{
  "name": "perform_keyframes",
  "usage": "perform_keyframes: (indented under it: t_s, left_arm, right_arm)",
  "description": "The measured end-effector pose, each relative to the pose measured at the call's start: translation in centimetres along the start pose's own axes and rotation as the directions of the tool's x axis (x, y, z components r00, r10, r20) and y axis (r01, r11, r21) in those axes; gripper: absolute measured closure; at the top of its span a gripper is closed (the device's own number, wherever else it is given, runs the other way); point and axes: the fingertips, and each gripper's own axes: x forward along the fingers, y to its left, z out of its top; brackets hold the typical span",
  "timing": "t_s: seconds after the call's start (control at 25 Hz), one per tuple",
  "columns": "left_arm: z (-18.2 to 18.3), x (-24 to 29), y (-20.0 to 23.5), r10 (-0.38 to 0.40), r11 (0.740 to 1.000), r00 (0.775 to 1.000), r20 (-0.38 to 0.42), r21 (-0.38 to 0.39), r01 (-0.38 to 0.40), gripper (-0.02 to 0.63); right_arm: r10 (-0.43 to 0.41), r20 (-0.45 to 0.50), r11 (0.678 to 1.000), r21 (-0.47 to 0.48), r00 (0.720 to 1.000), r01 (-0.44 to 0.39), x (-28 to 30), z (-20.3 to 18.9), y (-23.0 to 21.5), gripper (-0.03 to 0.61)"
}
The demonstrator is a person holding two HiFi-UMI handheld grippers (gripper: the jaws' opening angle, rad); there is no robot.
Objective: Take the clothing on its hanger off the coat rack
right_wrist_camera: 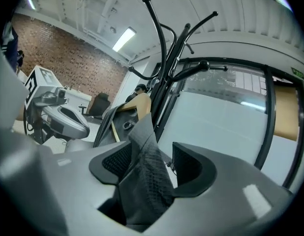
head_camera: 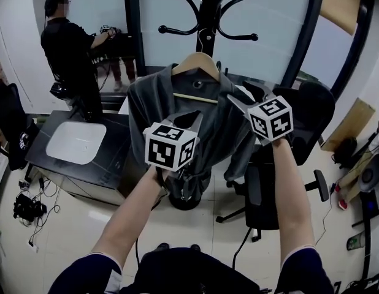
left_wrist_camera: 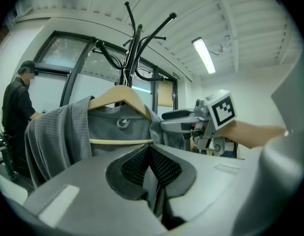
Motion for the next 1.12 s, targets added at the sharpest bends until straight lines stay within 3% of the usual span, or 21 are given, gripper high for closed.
perform_keyframes:
  t_s: [0.12,0.52,0.76,1.12]
  left_arm:
    - [-0.4,0.1,-0.1,0.008,1.000,1.000,-0.008,-0.001,-0.008,0.601]
    - [-1.4,-0.2,0.5,0.046,0.999,0.999,-0.027,-0.005,-0.046,0.601]
    - [-1.8,-0.8,1.1,0.063,0.998,0.998,-0.028,-0.010,-0.063,0.601]
    - [-1.8,-1.8,1.9,0.074,0.997,0.997,-0.029,-0.014,-0.074,0.601]
  right_arm:
    - [0.075,-0.057,0.996,-0.042,0.995,-0.078,1.5,-0.7,-0.1,0.299]
    - [0.277,-0.166,0.951,-0.094,0.946,-0.295,4.6,-1.5,0.9,0.308]
    - [0.315,-0.169,0.933,-0.125,0.934,-0.337,5.4,-2.0,2.7,0.513]
    - [0.301,-0.166,0.942,-0.104,0.939,-0.320,5.5,-1.8,2.8,0.537]
